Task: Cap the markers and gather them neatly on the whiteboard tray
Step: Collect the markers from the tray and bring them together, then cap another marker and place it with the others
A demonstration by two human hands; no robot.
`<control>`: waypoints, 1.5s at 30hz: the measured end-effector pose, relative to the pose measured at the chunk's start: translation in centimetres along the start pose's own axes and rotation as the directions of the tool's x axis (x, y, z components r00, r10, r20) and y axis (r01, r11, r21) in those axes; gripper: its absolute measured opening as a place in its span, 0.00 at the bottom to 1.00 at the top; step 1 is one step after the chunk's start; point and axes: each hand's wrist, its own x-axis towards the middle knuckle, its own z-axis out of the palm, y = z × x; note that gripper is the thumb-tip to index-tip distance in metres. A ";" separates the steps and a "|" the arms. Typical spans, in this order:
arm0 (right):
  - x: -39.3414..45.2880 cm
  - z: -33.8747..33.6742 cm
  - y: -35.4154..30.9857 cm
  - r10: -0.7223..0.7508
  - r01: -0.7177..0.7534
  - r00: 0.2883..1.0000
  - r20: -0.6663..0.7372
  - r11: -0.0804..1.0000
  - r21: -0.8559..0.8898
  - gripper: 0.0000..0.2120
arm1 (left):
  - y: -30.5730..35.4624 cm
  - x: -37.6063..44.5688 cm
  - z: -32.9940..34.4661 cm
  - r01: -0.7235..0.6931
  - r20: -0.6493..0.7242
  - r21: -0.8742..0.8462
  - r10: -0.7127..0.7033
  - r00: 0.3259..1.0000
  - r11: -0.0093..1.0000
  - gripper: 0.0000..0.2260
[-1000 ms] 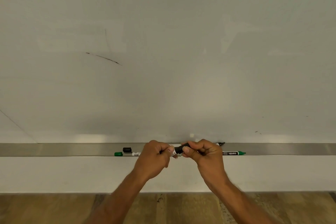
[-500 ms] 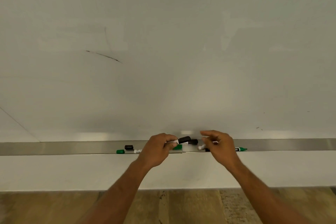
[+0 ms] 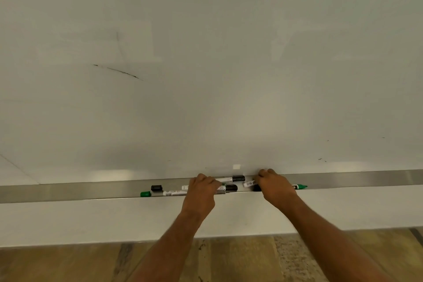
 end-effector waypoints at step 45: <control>-7.3 -3.4 -8.0 0.523 0.311 0.851 -0.054 -0.418 0.853 0.08 | -4.9 -3.4 -6.4 0.161 -0.245 -0.472 -0.304 0.921 0.867 0.13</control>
